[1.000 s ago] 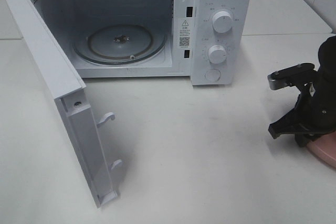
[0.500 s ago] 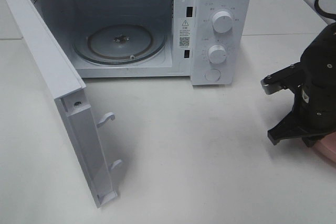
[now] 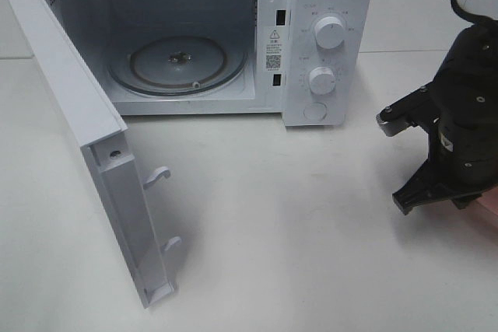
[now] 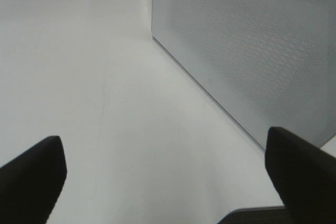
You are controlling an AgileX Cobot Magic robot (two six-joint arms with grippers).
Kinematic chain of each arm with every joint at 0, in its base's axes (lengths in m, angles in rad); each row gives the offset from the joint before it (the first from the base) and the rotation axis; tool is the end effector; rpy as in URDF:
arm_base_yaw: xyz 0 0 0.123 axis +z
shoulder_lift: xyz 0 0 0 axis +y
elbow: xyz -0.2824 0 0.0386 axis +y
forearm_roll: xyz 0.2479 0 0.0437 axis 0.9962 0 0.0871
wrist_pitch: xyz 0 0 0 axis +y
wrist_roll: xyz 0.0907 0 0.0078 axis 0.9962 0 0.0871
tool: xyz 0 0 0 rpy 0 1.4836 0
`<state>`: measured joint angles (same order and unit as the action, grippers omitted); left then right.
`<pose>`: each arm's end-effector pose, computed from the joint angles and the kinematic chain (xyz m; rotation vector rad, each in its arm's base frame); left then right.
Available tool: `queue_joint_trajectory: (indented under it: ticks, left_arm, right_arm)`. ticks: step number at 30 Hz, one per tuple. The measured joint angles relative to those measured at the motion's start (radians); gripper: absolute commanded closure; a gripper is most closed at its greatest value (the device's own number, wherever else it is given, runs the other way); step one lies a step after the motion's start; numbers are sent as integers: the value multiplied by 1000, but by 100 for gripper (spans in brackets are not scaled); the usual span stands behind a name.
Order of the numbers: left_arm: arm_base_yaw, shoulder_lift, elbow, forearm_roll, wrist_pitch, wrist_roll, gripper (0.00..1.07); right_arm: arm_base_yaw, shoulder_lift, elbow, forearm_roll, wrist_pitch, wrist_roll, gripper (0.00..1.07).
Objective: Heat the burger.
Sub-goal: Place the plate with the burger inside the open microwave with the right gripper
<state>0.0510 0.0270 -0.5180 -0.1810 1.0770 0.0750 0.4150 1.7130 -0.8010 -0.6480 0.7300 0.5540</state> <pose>-0.0033 -0.0146 0.2821 0.0339 2.0586 -0.1397 0.2664 0.0773 0.1451 -0.4981 2.8331 -0.5478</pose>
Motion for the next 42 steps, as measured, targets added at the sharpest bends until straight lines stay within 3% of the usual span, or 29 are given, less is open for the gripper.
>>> queue_joint_trajectory:
  ticks: [12,42]
  left_arm:
    - [0,0,0,0,0,0,9]
    - [0,0,0,0,0,0,9]
  right_arm:
    - [95,-43,0,-15,83,1,107]
    - [528,-249,139,-10,215,-1,107]
